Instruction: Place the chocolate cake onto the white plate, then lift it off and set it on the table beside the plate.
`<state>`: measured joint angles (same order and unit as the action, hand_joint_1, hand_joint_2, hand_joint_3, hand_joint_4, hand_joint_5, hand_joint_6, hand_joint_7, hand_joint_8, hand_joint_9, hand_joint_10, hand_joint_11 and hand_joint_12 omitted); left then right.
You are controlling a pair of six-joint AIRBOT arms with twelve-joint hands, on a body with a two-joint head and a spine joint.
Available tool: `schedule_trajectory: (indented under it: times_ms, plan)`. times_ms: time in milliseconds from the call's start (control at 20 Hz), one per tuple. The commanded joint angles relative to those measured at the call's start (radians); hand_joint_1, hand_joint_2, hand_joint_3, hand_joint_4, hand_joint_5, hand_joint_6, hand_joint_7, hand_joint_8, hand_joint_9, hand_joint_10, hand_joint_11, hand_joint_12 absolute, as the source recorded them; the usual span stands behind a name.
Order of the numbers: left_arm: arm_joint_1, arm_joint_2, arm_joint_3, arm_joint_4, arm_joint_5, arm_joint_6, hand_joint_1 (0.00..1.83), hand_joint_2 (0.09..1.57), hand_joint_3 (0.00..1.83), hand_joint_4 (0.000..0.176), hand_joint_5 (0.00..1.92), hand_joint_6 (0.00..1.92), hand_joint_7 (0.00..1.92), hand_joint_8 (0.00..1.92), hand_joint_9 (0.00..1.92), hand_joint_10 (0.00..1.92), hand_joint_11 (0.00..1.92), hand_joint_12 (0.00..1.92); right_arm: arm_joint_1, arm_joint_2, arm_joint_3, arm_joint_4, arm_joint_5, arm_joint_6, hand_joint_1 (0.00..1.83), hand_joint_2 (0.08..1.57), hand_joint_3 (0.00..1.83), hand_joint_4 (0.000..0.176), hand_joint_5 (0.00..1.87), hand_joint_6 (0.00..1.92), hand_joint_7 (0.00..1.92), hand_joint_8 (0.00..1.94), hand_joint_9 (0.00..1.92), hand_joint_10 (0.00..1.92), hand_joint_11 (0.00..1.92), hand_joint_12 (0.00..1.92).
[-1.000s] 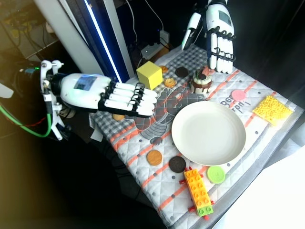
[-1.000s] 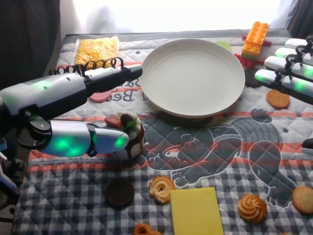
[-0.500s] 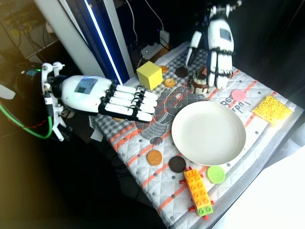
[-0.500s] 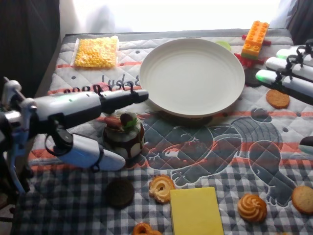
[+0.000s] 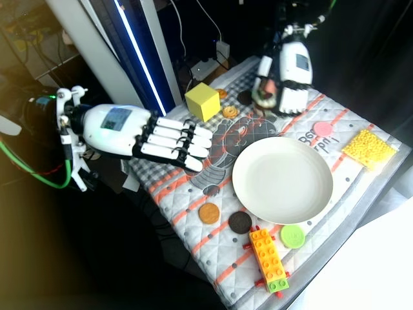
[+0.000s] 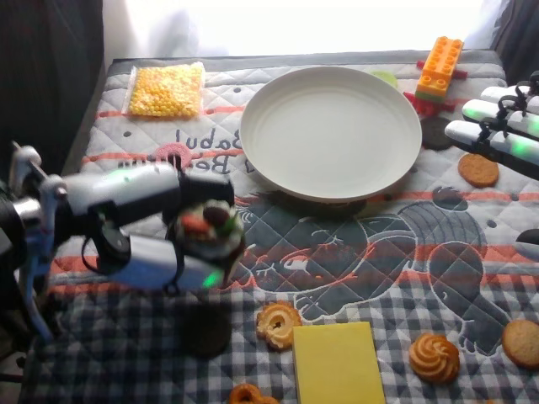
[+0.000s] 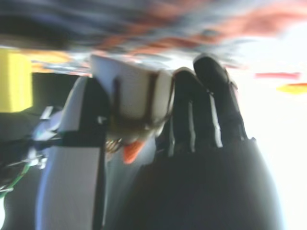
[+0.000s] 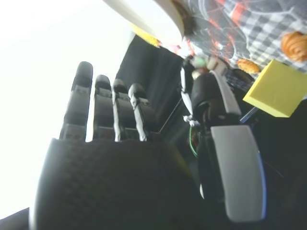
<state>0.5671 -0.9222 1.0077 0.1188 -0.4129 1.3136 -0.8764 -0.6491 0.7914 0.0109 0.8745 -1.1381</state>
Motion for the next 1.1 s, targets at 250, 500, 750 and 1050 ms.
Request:
schedule_trajectory:
  times_ms: [250, 500, 750, 1050]
  plan:
    - [-0.162, -0.097, 0.083, 0.004, -0.105, -0.004, 1.26, 1.19, 0.0, 0.0, 0.19, 1.37, 0.15, 1.51, 0.42, 1.62, 0.5, 1.8, 0.007, 0.006, 0.003, 0.013, 0.129, 0.001, 0.56, 1.31, 0.0, 0.0, 0.0, 0.0, 0.0, 0.0, 0.0, 0.0, 0.0, 0.51]
    - [-0.241, -0.264, 0.235, -0.067, -0.001, 0.0, 1.31, 1.11, 0.0, 0.0, 0.35, 1.11, 0.25, 1.44, 0.42, 1.58, 0.42, 1.82, 0.006, 0.006, 0.005, 0.014, 0.129, 0.003, 0.57, 1.29, 0.0, 0.0, 0.0, 0.0, 0.0, 0.0, 0.0, 0.0, 0.0, 0.68]
    - [-0.277, -0.407, 0.36, -0.331, 0.112, 0.254, 1.1, 1.23, 0.01, 0.0, 0.62, 1.37, 0.34, 1.09, 0.28, 1.3, 0.16, 1.75, 0.002, 0.006, 0.005, 0.018, 0.129, 0.004, 0.68, 1.25, 0.0, 0.0, 0.0, 0.0, 0.0, 0.0, 0.0, 0.0, 0.0, 1.08]
    - [-0.262, -0.503, 0.464, -0.418, 0.166, 0.257, 1.14, 1.12, 0.0, 0.0, 0.3, 0.89, 0.3, 0.73, 0.14, 1.03, 0.02, 1.61, -0.001, 0.005, 0.007, 0.02, 0.128, 0.007, 0.75, 1.25, 0.0, 0.0, 0.0, 0.0, 0.0, 0.0, 0.0, 0.0, 0.0, 0.67]
